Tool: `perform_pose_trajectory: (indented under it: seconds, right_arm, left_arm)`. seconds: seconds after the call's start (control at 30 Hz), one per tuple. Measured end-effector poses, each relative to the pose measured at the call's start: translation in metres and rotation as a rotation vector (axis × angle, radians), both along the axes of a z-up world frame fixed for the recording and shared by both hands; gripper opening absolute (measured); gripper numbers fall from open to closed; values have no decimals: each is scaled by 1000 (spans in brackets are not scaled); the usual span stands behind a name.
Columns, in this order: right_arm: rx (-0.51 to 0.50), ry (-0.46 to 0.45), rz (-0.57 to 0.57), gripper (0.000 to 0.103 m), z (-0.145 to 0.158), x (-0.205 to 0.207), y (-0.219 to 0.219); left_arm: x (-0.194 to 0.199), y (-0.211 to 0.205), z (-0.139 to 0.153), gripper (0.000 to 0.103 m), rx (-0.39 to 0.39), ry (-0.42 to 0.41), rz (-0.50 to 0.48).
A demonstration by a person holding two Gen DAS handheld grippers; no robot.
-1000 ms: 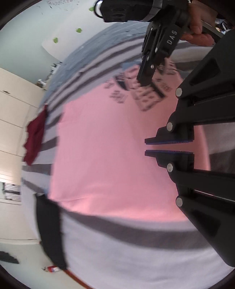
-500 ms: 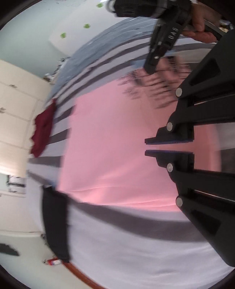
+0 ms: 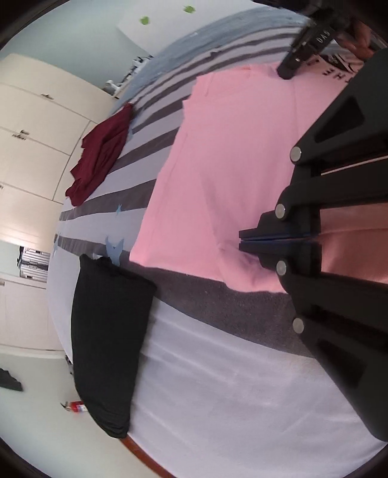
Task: Fold clothes
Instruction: 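Lay the flipped shirt down and open both grippers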
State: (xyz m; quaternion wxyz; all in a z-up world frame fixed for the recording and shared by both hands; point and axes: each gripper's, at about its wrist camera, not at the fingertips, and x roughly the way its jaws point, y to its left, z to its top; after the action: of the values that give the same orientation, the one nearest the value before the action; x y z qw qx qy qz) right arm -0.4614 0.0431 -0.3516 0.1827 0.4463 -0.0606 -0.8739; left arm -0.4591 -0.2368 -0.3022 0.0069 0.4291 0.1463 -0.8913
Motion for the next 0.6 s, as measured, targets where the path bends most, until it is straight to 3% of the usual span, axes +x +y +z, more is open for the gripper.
perform_pose_trajectory:
  seconds: [0.1,0.27,0.4,0.5,0.6]
  right_arm:
    - [-17,-11,-9,6,1,3,6]
    - [-9,10,-4,8,21,-13,-1]
    - [-19,49,8,11,30,-44,-11]
    - [9,39,10,11,19,-67,-17]
    - [3,-14,-5,8,-4,-84,-11]
  left_arm:
    - [-2,-3,2,2,28,-5,17]
    - [-13,9,27,2,-51,63,-36]
    - [-35,23,20,2,-113,21,-103]
    - [-41,15,0,3,-111,-41,-81]
    - [-42,5,-2,3,-68,-37,-60]
